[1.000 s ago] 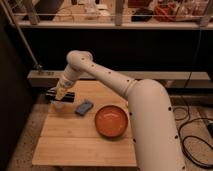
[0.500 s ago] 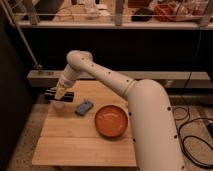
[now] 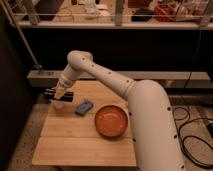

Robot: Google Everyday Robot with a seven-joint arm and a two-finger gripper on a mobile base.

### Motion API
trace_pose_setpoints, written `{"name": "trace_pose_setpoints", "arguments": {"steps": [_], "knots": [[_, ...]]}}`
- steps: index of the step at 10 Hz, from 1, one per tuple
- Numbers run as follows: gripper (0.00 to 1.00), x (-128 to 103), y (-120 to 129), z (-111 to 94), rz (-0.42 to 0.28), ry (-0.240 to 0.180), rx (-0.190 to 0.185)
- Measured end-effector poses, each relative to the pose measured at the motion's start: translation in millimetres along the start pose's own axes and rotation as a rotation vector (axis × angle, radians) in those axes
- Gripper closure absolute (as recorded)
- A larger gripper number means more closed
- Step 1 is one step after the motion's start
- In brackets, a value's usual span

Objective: Place the eraser in the ceramic cup

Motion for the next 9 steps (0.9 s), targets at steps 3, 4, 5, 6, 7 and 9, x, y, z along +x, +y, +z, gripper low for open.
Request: {"name": "trace_pose_setpoints", "arguments": {"steps": [3, 4, 5, 6, 7, 9], "knots": [[0.97, -1.0, -1.3, 0.4, 0.001, -0.011, 0.001], [0.97, -1.6, -1.5, 0.6, 0.001, -0.014, 0.002], [0.97, -1.8, -1.9, 0.8, 0.002, -0.018, 0.002], [0.97, -2.6, -2.0, 0.8, 0.003, -0.022, 0.002], [0.97, -3.2, -2.1, 1.2, 0.003, -0.025, 0.003], [0.97, -3.9, -1.7, 1.9, 0.004, -0.028, 0.002]]}}
